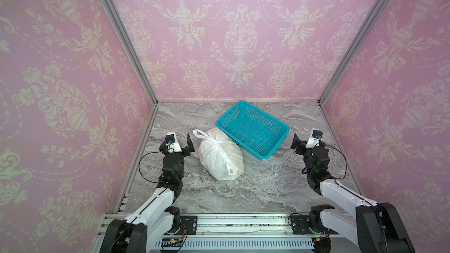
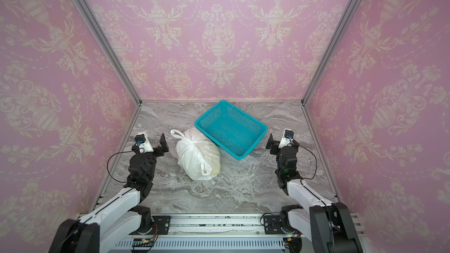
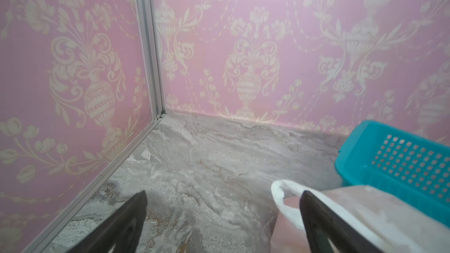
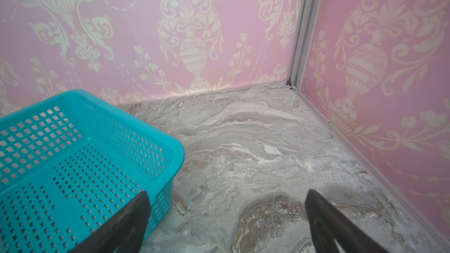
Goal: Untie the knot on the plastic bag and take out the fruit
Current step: 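Move both grippers toward the knotted top of the white bag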
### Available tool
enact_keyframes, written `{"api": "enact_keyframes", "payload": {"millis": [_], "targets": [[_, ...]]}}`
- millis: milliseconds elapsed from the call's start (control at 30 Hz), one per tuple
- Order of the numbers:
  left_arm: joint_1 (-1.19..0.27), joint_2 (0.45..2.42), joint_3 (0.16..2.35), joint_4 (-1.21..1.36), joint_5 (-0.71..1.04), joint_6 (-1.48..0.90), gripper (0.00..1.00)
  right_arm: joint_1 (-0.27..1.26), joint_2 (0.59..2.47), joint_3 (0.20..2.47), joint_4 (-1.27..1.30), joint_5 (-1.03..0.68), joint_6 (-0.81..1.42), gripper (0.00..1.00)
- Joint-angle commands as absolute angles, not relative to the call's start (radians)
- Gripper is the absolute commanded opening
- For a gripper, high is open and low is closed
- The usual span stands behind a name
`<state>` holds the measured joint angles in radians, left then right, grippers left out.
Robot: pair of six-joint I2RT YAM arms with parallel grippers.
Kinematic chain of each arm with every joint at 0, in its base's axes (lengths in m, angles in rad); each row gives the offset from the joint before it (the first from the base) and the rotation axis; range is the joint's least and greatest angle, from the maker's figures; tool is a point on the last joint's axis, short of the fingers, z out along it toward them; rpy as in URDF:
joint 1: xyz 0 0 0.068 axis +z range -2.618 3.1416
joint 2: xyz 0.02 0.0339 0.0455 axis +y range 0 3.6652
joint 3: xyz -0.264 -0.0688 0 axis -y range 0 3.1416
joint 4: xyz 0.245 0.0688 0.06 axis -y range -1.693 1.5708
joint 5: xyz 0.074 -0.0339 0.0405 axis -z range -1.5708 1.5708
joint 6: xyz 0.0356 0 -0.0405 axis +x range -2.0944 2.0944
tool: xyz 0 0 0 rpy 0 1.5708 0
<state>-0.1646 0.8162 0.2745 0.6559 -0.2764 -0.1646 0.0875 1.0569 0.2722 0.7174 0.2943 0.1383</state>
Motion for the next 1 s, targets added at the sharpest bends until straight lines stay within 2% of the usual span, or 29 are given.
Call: {"api": "enact_keyframes", "payload": {"millis": [0, 100, 167, 300, 367, 433, 533, 667, 733, 800, 867, 967], "targets": [[-0.169, 0.601, 0.426, 0.094, -0.176, -0.395, 0.99, 0.092, 0.98, 0.273, 0.547, 0.374, 0.229, 1.0], [-0.163, 0.485, 0.512, -0.009, -0.059, -0.524, 0.99, 0.089, 0.88, 0.31, 0.279, 0.503, 0.544, 1.0], [-0.161, 0.506, 0.596, -0.059, -0.008, -0.614, 0.99, 0.074, 0.816, 0.322, 0.149, 0.492, 0.652, 1.0], [-0.159, 0.67, 0.836, -0.223, 0.021, -0.65, 0.99, 0.048, 0.743, 0.278, 0.092, 0.432, 0.703, 1.0], [-0.153, 0.737, 0.9, -0.216, 0.1, -0.672, 0.99, 0.031, 0.733, 0.289, 0.101, 0.283, 0.655, 1.0], [-0.151, 0.783, 0.941, -0.259, 0.169, -0.628, 0.99, 0.041, 0.752, 0.288, 0.11, 0.209, 0.687, 1.0], [-0.15, 0.774, 0.872, -0.26, 0.116, -0.624, 0.99, 0.044, 0.805, 0.315, 0.126, 0.027, 0.658, 1.0], [-0.126, 0.645, 0.647, -0.023, 0.185, -0.618, 0.99, 0.08, 0.853, 0.494, -0.034, -0.107, 0.604, 1.0], [-0.126, 0.564, 0.582, 0.015, 0.176, -0.55, 0.99, 0.14, 0.848, 0.527, -0.035, -0.146, 0.555, 1.0], [-0.125, 0.495, 0.528, 0.008, 0.066, -0.557, 0.99, 0.249, 0.838, 0.552, -0.019, -0.146, 0.512, 1.0], [-0.124, 0.462, 0.477, 0.029, 0.007, -0.569, 0.99, 0.413, 0.835, 0.586, -0.002, -0.08, 0.455, 1.0], [-0.121, 0.474, 0.412, 0.131, 0.037, -0.563, 0.99, 0.653, 0.881, 0.649, 0.003, 0.061, 0.392, 1.0]]}}
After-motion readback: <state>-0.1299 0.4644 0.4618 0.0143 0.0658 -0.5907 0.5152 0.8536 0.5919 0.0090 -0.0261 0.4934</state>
